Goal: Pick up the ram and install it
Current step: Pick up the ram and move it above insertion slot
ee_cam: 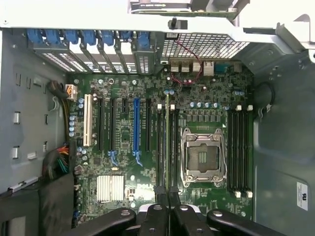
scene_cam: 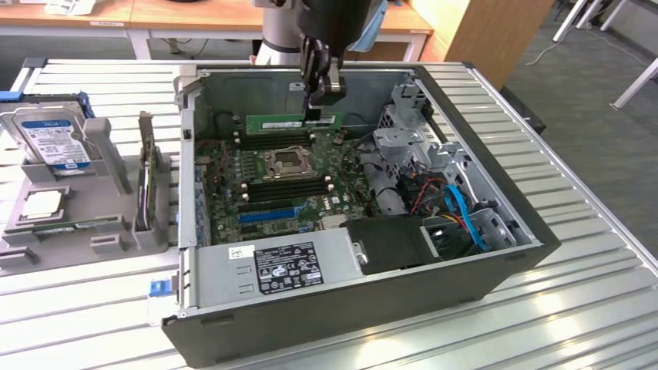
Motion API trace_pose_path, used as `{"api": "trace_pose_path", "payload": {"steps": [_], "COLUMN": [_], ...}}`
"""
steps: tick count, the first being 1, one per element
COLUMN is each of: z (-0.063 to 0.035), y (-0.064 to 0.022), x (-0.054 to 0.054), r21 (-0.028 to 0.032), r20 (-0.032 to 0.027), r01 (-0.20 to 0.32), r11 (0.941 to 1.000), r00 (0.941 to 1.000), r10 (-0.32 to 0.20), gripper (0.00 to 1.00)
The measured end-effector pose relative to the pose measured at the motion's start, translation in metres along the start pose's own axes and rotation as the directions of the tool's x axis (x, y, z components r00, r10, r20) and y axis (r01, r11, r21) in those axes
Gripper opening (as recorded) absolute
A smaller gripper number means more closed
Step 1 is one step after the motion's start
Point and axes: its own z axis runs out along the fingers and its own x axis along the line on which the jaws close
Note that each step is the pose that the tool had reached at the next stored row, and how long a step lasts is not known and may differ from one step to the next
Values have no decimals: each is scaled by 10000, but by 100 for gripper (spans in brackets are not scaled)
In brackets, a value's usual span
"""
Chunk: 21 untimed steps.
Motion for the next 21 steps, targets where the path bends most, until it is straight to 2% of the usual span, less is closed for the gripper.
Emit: {"api": "trace_pose_path", "payload": {"steps": [13, 21], "z": [118, 122], "y": [-5, -22], "x": [4, 5], "r21": [0, 0], "r20": [-1, -1], "r01": [0, 0], "r11": [10000, 10000], "r00": [10000, 10000], "r10": [0, 0], "gripper": [12, 12]}}
